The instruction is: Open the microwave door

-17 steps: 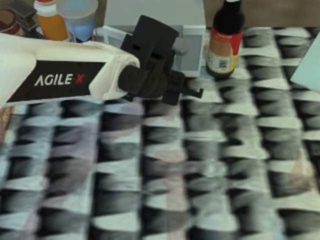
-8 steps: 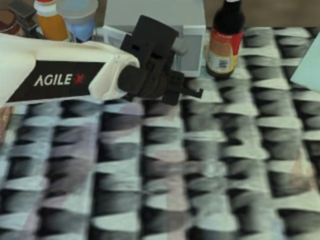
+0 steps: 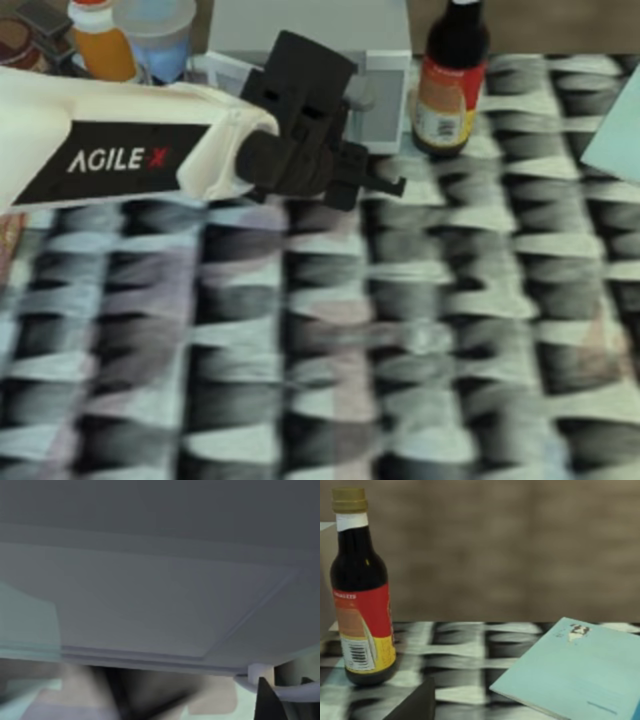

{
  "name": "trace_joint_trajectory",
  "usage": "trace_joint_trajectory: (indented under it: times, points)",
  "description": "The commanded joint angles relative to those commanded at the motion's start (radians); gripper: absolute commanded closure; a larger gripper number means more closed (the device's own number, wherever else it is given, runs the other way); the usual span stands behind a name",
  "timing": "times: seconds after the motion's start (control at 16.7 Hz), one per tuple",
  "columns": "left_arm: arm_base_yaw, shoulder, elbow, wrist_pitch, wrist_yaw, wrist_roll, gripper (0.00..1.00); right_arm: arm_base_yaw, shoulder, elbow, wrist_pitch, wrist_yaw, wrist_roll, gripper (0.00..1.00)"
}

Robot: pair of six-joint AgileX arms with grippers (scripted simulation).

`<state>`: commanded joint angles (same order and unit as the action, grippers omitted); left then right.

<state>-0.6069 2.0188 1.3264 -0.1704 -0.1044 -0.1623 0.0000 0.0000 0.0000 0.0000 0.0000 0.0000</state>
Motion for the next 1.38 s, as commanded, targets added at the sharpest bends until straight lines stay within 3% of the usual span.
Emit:
trace_joint_trajectory:
  times: [0.6,1.38]
  points:
    - [0.011,-0.022,-0.033,0.015,0.032,0.037,1.0,0.0,0.0,0.0,0.0,0.0,0.0,0.0]
    - [0.012,-0.022,-0.033,0.015,0.033,0.038,1.0,0.0,0.0,0.0,0.0,0.0,0.0,0.0]
